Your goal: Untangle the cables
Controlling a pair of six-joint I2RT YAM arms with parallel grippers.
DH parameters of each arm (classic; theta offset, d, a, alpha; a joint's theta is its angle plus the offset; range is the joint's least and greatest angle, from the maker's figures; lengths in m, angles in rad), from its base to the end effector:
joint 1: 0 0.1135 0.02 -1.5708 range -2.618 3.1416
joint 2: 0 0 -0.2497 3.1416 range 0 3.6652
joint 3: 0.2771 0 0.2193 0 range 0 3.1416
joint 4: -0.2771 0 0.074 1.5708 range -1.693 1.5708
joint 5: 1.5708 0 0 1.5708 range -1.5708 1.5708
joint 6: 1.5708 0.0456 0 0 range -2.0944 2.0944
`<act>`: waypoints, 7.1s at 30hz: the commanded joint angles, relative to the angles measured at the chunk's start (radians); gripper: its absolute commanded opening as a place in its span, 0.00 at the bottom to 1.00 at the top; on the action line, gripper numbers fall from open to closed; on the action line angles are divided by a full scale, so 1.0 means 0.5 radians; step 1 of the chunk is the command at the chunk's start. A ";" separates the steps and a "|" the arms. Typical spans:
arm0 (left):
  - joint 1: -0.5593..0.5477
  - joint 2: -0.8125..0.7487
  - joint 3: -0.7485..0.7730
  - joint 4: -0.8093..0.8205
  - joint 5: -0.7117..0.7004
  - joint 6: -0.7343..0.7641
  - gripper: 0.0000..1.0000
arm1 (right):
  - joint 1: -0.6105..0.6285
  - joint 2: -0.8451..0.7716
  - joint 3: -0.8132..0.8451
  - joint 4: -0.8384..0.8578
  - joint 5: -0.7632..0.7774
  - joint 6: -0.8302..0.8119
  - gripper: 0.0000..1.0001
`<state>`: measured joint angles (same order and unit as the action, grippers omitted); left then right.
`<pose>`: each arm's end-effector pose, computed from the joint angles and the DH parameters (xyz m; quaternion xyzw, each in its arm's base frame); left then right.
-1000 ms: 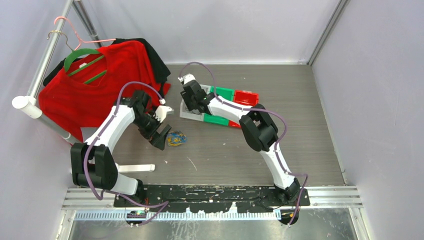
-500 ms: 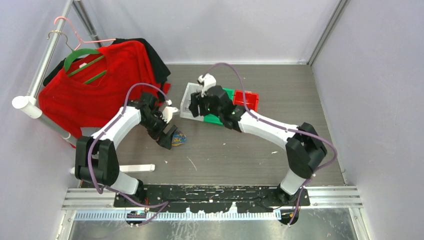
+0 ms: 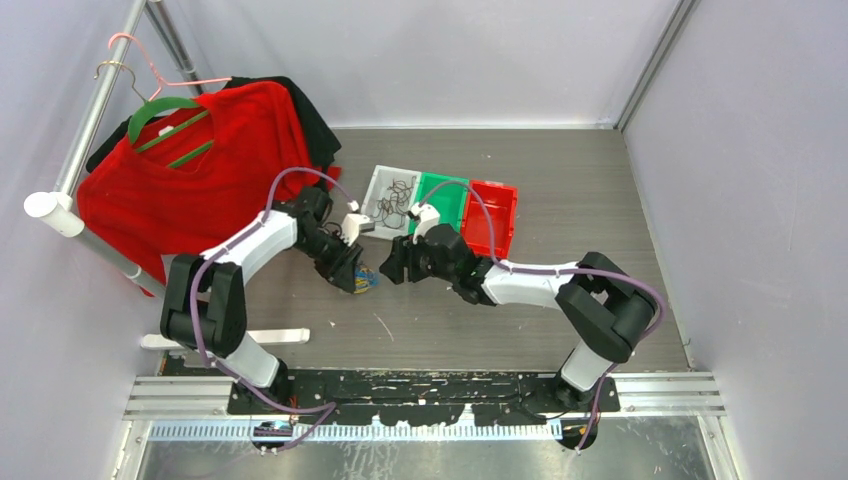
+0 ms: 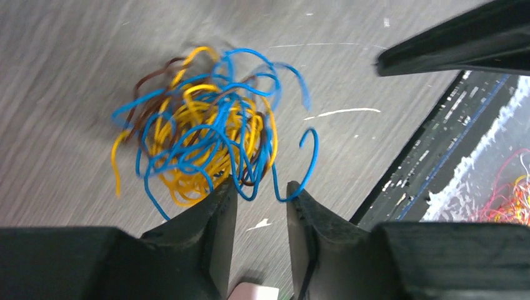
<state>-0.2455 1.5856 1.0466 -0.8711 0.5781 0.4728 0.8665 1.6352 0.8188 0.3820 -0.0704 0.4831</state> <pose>0.2398 -0.0858 0.1956 0.3572 0.8864 -0.2736 0.1087 0.2129 0.2556 0.1998 -0.1791 0.8233 0.3591 0.4014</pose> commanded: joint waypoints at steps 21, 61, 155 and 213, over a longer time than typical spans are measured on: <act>0.007 -0.226 0.201 -0.227 0.068 0.045 0.72 | -0.030 -0.223 -0.286 0.396 0.010 0.207 0.64; -0.063 -0.350 0.474 -0.361 0.182 -0.405 0.00 | 0.181 -0.325 -0.260 0.559 0.109 -0.025 0.66; -0.175 -0.616 2.013 -0.701 0.262 -0.887 0.00 | 0.429 -0.018 0.395 0.687 0.373 -0.459 0.67; -0.174 -0.978 2.159 0.430 -0.533 -0.645 0.00 | 0.372 -0.164 -0.889 1.323 0.794 0.043 0.66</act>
<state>-0.3302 1.0954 2.1288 -0.7204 0.3141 0.1448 1.0534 1.6321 0.3668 0.9939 0.3058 0.5224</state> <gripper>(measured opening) 0.007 0.662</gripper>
